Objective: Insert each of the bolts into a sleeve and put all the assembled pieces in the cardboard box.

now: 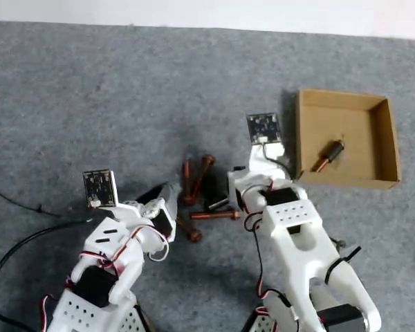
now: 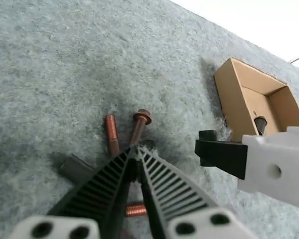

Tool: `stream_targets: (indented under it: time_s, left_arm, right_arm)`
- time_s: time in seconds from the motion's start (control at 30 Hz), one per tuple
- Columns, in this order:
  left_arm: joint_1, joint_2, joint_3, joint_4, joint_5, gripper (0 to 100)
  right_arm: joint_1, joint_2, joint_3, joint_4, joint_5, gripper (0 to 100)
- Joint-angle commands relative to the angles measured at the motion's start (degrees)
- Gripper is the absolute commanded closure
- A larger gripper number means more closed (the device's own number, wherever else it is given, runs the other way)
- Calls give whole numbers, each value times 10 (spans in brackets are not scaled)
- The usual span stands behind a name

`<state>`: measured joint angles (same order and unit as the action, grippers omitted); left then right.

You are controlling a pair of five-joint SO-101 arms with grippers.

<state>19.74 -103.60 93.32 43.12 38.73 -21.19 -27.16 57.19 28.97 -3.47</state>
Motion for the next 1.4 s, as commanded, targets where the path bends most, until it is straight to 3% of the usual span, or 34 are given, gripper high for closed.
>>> stream_targets:
  time_s: [0.0,0.1,0.23,0.47,0.7,1.0,1.37]
  left_arm:
    - [7,9,-11,1,-4,989]
    - [7,73,-48,-1,-4,989]
    - [8,257,-134,-11,-4,989]
    - [68,641,-349,69,0,989]
    - [49,851,-509,113,-4,989]
    - [46,986,-598,113,-4,989]
    - [18,1000,-618,115,-4,976]
  right_arm:
    - [-2,-22,-1,-17,7,995]
    - [-2,-22,-2,-17,7,995]
    - [-2,-22,-1,-17,7,995]
    - [-1,-22,-1,-17,7,995]
    - [0,-22,-1,-17,8,994]
    - [-2,-22,-1,-17,40,994]
    - [-3,-21,-1,-17,40,994]
